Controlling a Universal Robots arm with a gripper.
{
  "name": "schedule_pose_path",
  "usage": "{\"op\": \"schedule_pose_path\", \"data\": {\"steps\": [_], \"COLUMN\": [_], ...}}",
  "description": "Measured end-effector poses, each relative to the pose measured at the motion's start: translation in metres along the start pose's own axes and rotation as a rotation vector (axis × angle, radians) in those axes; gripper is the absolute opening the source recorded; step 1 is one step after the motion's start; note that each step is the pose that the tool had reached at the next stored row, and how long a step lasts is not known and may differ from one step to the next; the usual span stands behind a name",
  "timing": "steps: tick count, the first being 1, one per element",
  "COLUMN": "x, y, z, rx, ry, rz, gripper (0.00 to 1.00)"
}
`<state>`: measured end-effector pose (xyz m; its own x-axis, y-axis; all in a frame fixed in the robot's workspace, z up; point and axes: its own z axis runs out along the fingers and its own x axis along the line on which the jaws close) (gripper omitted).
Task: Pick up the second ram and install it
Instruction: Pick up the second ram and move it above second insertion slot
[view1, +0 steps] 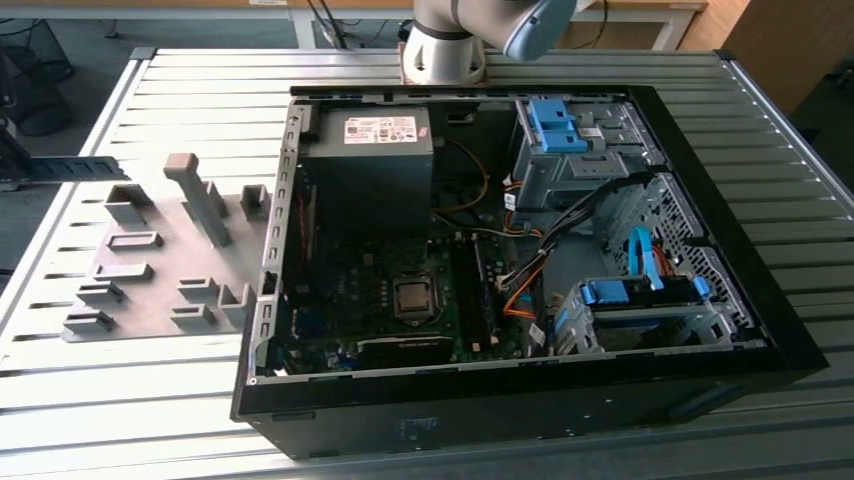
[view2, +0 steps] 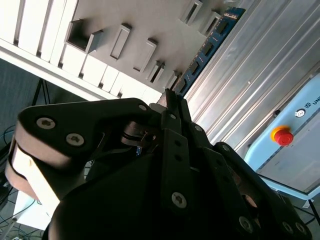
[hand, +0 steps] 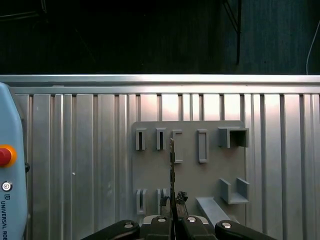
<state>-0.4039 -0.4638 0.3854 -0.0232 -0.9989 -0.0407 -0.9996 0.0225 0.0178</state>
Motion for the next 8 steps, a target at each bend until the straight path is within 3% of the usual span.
{"op": "schedule_pose_path", "data": {"steps": [8], "x": [-0.0004], "y": [0.0001], "z": [-0.0089], "rx": [-0.0001], "ry": [0.0001], "rz": [0.000], "gripper": [0.14]}}
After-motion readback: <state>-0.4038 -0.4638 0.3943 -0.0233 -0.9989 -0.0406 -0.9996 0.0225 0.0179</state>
